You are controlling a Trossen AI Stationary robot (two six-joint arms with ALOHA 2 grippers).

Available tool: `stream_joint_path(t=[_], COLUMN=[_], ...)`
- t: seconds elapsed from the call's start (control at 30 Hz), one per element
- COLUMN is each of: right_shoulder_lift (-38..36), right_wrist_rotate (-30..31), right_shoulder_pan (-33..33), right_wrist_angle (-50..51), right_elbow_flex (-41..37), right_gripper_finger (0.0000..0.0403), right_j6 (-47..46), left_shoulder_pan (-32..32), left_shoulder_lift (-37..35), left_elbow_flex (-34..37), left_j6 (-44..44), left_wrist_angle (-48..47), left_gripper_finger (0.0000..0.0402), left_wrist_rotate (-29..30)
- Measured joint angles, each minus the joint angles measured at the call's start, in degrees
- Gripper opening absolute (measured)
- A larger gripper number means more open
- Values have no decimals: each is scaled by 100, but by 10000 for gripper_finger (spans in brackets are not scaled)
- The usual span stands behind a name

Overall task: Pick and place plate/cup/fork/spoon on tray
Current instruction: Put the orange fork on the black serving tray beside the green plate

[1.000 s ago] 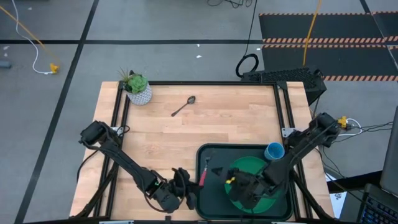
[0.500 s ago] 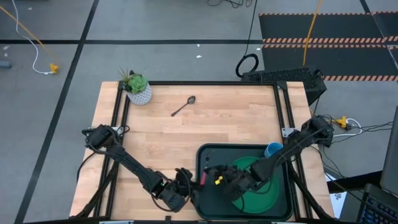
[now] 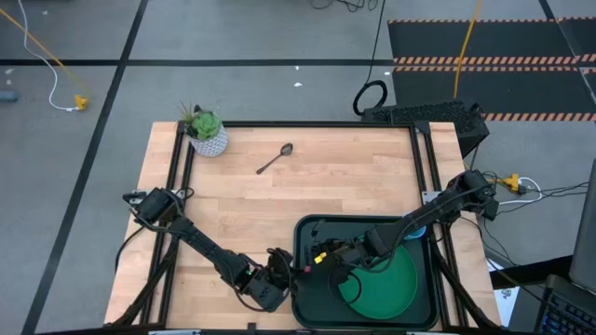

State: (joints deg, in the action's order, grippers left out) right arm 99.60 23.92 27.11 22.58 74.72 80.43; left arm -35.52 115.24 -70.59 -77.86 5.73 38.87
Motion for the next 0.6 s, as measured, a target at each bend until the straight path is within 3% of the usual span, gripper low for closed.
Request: stream_joint_path(t=[0.33,0.47,0.6], right_shoulder_lift=[1,1,1], right_wrist_rotate=[3,-7,2], right_shoulder_pan=[-85,-85,-86], right_wrist_angle=[31,40,61], right_elbow_flex=[0,0,0], right_gripper_finger=[47,35,41], right_j6=[124,20,-26], left_shoulder_pan=[100,100,49], left_shoulder_lift=[-2,-2,-2], left_elbow_flex=[0,0,0], left_j6=[106,146,405], left_wrist_angle=[9,15,126], left_gripper_finger=[33,41,90], left_wrist_rotate=[-79,-57,188])
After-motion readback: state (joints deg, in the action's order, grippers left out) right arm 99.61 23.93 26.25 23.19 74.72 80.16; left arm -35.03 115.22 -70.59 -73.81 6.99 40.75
